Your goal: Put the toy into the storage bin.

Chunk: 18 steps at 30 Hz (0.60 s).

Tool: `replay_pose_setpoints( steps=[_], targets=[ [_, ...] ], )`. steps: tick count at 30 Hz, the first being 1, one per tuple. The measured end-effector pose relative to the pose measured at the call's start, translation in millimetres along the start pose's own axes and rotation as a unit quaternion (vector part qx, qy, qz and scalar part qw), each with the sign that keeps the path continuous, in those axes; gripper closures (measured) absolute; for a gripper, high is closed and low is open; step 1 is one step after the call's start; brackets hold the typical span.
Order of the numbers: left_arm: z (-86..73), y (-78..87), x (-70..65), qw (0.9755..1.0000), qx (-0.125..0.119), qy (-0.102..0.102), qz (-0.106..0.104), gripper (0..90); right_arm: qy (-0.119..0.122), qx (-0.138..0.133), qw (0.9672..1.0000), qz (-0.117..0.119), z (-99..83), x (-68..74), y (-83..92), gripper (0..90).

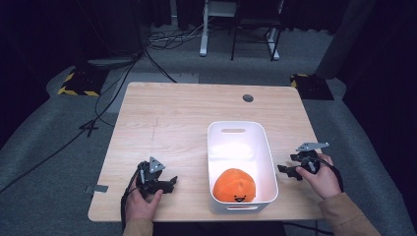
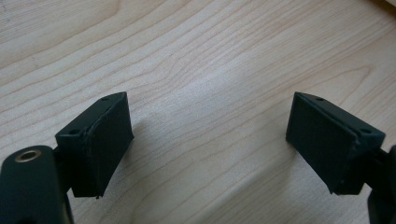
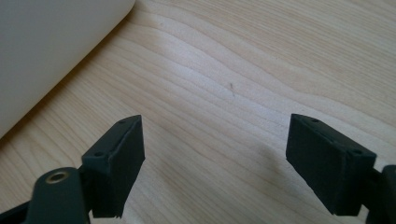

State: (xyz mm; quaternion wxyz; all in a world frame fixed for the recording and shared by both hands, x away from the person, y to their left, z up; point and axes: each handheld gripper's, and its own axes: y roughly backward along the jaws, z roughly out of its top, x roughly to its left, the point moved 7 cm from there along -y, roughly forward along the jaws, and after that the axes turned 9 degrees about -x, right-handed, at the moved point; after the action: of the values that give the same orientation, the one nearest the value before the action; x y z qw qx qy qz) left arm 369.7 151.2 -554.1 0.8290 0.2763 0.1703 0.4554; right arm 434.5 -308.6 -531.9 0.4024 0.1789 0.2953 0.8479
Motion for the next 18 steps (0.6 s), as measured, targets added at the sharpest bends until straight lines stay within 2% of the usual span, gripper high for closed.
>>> replay_pose_setpoints(
  steps=[6, 7, 9, 12, 18],
  targets=[
    [0.0, 0.0, 0.0, 1.0, 0.0, 0.0, 0.0, 14.8, 0.023, -0.011, 0.9996, -0.015, -10.3, -1.5, -5.5, 18.6],
    [0.0, 0.0, 0.0, 1.0, 0.0, 0.0, 0.0, 14.8, 0.028, -0.022, 0.9991, -0.024, -13.0, -2.1, -7.8, 15.3],
    [0.0, 0.0, 0.0, 1.0, 0.0, 0.0, 0.0, 14.8, 0.033, -0.029, 0.9987, -0.026, -14.1, -3.3, -8.4, 14.5],
    [-0.1, 0.1, 0.0, 1.0, 0.0, 0.0, 0.0, 14.8, 0.03, -0.058, 0.9974, -0.03, -16.0, -3.8, -10.6, 11.6],
    [-0.1, 0.1, 0.0, 1.0, 0.0, 0.0, 0.0, 14.8, 0.029, -0.058, 0.9974, -0.03, -16.8, -3.0, -9.6, 11.6]
  ],
)
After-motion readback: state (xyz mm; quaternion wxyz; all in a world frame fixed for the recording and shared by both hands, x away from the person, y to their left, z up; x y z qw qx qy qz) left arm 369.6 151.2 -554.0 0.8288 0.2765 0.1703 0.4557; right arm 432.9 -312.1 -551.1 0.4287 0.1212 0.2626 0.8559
